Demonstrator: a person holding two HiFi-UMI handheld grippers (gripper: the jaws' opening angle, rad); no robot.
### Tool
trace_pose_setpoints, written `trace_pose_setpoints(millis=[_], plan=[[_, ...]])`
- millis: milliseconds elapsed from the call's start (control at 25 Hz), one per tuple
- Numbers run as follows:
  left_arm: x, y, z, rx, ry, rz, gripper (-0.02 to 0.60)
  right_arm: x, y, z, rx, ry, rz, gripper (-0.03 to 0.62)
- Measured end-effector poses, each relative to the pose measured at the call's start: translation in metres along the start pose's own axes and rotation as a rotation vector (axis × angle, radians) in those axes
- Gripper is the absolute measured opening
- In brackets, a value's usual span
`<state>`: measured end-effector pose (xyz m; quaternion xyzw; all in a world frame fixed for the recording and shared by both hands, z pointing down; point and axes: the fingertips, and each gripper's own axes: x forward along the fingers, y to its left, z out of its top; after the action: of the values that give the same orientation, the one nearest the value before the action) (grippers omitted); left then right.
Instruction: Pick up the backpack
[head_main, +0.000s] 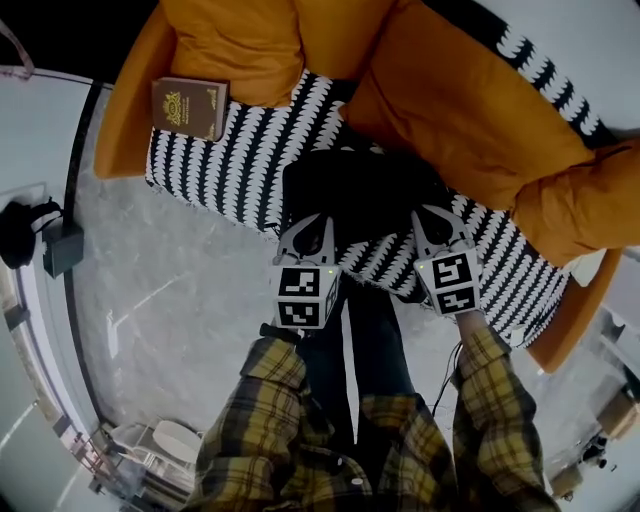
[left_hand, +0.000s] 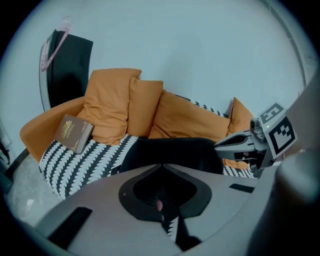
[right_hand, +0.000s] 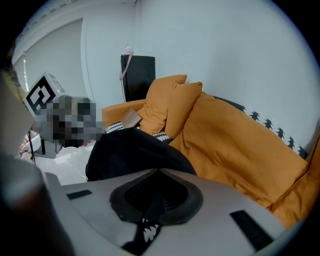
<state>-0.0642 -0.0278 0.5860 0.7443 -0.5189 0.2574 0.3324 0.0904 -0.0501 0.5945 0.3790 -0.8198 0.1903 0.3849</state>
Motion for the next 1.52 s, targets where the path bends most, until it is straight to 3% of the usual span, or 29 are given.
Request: trace_pose_setpoints(millis=[520,560,640,680,960,1160,1520], plan=[[0.001,0.014,-0.004,-0.023,-0.025,0.095,0.023,0.001,0.0,-0.003,-0.023,0.01,0.026,0.024],[-0.001,0.015,-0.004,-0.019,-0.031,0.103,0.04,0.0,0.0,-0.001,-0.02,-0.001,0.029,0.059],[-0.002,0.018,-0.005,-0.022,-0.038,0.106,0.157,-0.003,0.0,0.005,-0.014,-0.023,0.03,0.152],[-0.002,0.02,-0.006,-0.024,-0.04,0.111,0.18,-0.004,-0.001,0.008,-0.015,-0.034,0.021,0.172],[-0.007,0.04,-0.005,-0.002,-0.031,0.19,0.268,-0.001,-0.014,0.002,0.019,-0.019,-0.005,0.284],[-0.002,0.051,-0.015,-0.031,0.015,0.198,0.285,-0.001,-0.018,0.001,0.004,-0.014,-0.017,0.309],[0.018,0.052,-0.039,-0.06,0.093,0.134,0.313,0.011,-0.033,-0.014,0.061,0.025,-0.015,0.325]])
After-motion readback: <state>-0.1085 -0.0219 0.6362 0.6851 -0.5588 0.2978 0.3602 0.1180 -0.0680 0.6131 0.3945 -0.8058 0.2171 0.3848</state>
